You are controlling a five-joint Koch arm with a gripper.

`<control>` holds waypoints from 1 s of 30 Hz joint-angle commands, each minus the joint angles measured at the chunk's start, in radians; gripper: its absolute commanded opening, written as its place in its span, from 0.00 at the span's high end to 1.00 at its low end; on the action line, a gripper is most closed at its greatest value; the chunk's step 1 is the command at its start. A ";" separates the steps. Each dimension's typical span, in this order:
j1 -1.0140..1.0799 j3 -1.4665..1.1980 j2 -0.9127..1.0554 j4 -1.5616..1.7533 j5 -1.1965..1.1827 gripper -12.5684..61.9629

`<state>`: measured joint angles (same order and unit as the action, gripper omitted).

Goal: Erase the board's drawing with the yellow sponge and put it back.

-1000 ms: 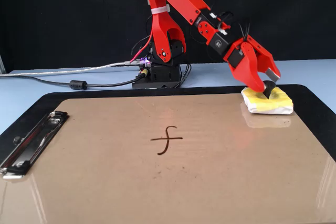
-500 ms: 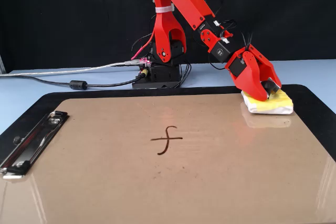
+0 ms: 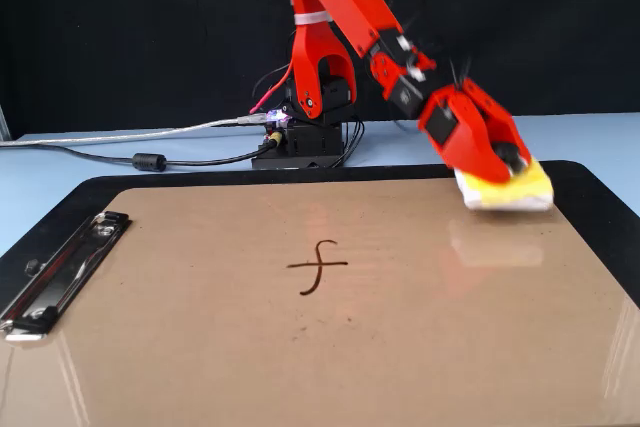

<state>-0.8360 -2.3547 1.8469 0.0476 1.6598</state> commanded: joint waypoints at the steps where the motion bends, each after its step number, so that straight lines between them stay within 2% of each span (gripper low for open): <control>1: 0.067 0.087 0.184 -0.249 0.041 0.94; 4: 0.276 0.198 0.416 -0.747 0.028 0.94; 5: 0.351 0.216 0.454 -0.821 0.015 0.94; 10: 0.756 0.219 0.449 -0.796 -0.161 0.94; 17: 0.821 0.011 0.252 -0.347 -0.164 0.94; 22: 0.816 -0.129 0.264 -0.276 -0.141 0.94; 27: 0.813 -0.152 0.232 -0.189 -0.141 0.94; 30: 0.813 -0.114 0.006 0.003 -0.143 0.94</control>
<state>-0.0169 -2.5173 1.9497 -0.1135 1.4987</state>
